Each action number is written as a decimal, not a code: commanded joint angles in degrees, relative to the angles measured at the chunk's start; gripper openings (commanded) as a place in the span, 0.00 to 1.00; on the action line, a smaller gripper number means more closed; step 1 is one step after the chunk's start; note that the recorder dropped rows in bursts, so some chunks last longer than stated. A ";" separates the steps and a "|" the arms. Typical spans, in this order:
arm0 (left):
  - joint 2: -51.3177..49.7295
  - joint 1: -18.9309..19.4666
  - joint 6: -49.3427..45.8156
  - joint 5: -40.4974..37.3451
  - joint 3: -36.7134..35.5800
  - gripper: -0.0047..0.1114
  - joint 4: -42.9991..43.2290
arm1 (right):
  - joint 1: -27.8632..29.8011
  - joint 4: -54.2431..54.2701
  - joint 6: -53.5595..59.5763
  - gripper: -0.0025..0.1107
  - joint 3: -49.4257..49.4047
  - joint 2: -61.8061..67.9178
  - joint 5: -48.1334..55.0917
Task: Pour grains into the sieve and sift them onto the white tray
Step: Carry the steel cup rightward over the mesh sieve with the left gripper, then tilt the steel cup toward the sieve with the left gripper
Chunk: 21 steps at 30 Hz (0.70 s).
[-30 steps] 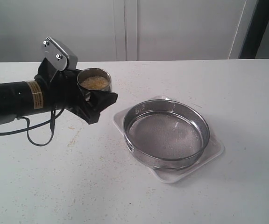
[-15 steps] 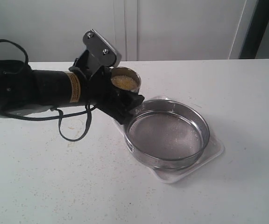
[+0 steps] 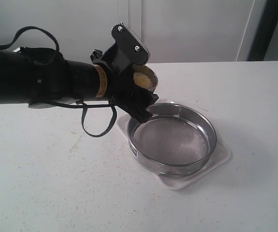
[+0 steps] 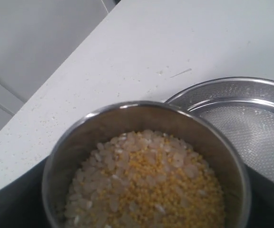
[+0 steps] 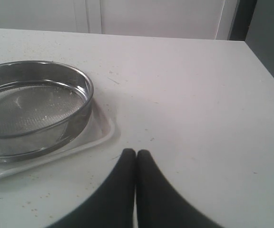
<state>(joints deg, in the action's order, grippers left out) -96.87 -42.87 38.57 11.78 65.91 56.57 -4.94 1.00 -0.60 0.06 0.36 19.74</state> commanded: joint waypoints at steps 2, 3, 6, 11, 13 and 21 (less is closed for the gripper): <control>-1.20 -2.32 -0.03 -1.89 2.31 0.04 5.59 | 0.35 -0.14 -0.30 0.02 -0.06 -0.36 -0.15; -1.48 -2.57 -0.34 -2.51 2.51 0.04 6.02 | 0.35 -0.14 -0.30 0.02 -0.06 -0.36 -0.15; -1.88 -3.22 -2.19 -3.57 2.46 0.04 6.80 | 0.35 -0.14 -0.30 0.02 -0.06 -0.36 -0.15; -1.88 -3.61 -5.35 -4.49 2.46 0.04 7.33 | 0.35 -0.14 -0.30 0.02 -0.06 -0.36 -0.15; -1.88 -3.61 -6.77 -4.98 2.46 0.04 7.33 | 0.35 -0.14 -0.30 0.02 -0.06 -0.36 -0.15; -1.88 -3.61 -12.44 -3.95 2.46 0.04 7.33 | 0.35 -0.14 -0.30 0.02 -0.06 -0.36 -0.15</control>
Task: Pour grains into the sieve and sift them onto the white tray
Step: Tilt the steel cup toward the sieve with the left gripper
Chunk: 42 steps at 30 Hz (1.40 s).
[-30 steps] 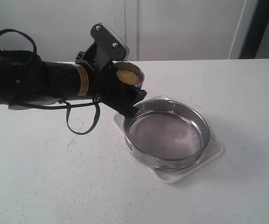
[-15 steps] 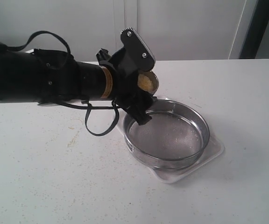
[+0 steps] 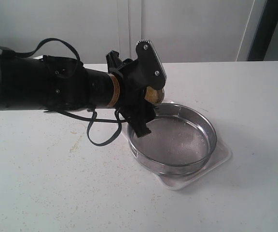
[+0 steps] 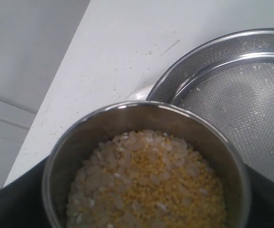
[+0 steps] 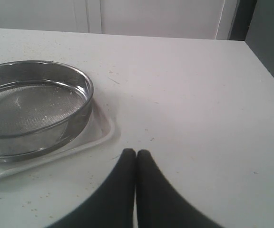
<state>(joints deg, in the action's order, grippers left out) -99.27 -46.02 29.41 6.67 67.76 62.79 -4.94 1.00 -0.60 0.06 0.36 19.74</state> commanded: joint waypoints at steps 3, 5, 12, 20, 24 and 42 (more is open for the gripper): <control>0.52 -0.46 -7.09 2.74 0.61 0.04 1.10 | 0.35 -0.14 -0.30 0.02 -0.06 -0.36 -0.15; 0.52 -0.46 -8.37 3.19 0.61 0.04 1.10 | 0.35 -0.14 -0.30 0.02 -0.06 -0.36 -0.15; 0.52 -0.46 -13.77 3.28 0.61 0.04 1.10 | 0.35 -0.14 -0.30 0.02 -0.06 -0.36 -0.15; 0.52 -0.46 -19.63 3.28 0.61 0.04 1.10 | 0.35 -0.14 -0.30 0.02 -0.06 -0.36 -0.15; 0.52 -0.46 -20.85 4.11 0.61 0.04 1.10 | 0.35 -0.14 -0.30 0.02 -0.06 -0.36 -0.15; 0.52 -0.46 -25.39 6.75 0.61 0.04 1.10 | 0.35 -0.14 -0.30 0.02 -0.06 -0.36 -0.15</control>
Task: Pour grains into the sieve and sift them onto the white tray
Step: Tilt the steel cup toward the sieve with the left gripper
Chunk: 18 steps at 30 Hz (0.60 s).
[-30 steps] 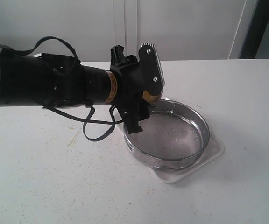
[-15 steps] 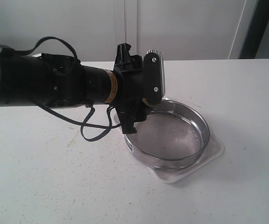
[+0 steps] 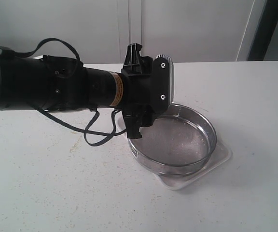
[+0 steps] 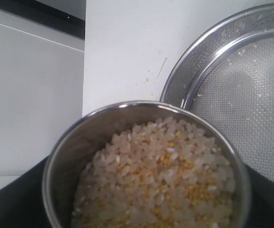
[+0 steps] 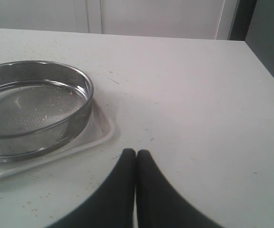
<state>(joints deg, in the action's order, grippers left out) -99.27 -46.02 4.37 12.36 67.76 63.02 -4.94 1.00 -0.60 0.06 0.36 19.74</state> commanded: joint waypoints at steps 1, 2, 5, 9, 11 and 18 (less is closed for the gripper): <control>0.52 -0.46 -0.35 1.06 0.61 0.04 0.87 | 0.35 -0.14 -0.30 0.02 -0.06 -0.36 -0.15; 0.52 -0.46 -0.35 1.06 0.61 0.04 0.87 | 0.35 -0.14 -0.30 0.02 -0.06 -0.36 -0.15; 0.52 -0.46 -1.75 0.93 0.61 0.04 0.87 | 0.35 -0.14 -0.30 0.02 -0.06 -0.36 -0.15; 0.52 -0.46 -1.75 0.93 0.61 0.04 0.87 | 0.35 -0.14 -0.30 0.02 -0.06 -0.36 -0.15; 0.52 -0.46 -2.26 0.93 0.61 0.04 0.87 | 0.35 -0.14 -0.30 0.02 -0.06 -0.36 -0.15; 0.52 -0.46 -4.89 1.05 0.61 0.04 0.87 | 0.35 -0.14 -0.30 0.02 -0.06 -0.36 -0.15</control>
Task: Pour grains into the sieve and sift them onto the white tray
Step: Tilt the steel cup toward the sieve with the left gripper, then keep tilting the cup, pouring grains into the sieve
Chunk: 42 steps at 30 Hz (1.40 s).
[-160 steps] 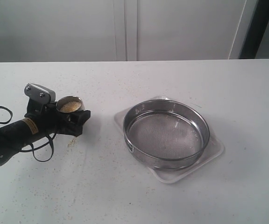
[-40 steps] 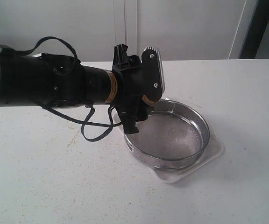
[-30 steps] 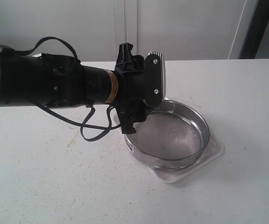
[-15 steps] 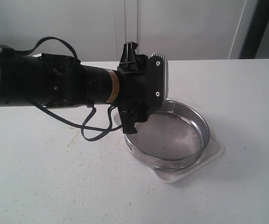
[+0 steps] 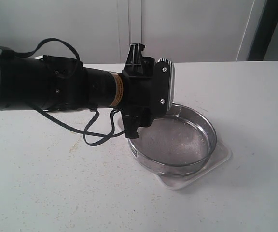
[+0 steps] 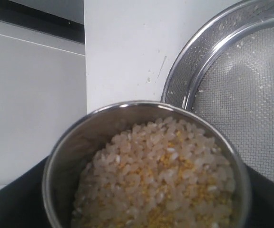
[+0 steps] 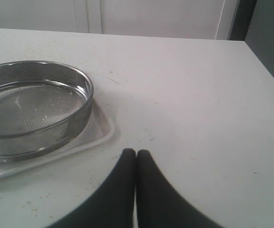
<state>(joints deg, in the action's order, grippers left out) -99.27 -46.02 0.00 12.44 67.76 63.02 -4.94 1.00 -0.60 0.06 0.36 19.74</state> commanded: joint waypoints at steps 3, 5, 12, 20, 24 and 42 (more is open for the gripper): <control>0.52 -0.46 0.00 1.54 0.61 0.04 0.75 | 0.35 -0.14 -0.30 0.02 -0.06 -0.36 -0.15; 0.52 -0.46 0.41 2.65 0.61 0.04 -0.55 | 0.35 -0.14 -0.30 0.02 -0.06 -0.36 -0.15; 0.52 -0.46 -5.40 2.11 0.61 0.04 -0.79 | 0.35 -0.14 -0.30 0.02 -0.06 -0.36 -0.15; 0.52 -0.46 -6.51 2.06 0.61 0.04 -0.68 | 0.35 -0.14 -0.30 0.02 -0.06 -0.36 -0.15; 0.52 -0.46 -4.64 2.49 0.61 0.04 -1.01 | 0.35 -0.14 -0.30 0.02 -0.06 -0.36 -0.15; 0.52 -0.46 3.67 3.31 0.61 0.04 -5.61 | 0.35 -0.14 -0.30 0.02 -0.06 -0.36 -0.15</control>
<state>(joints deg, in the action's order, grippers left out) -99.27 -46.02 4.23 15.15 67.76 56.82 -4.94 1.00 -0.60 0.06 0.36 19.74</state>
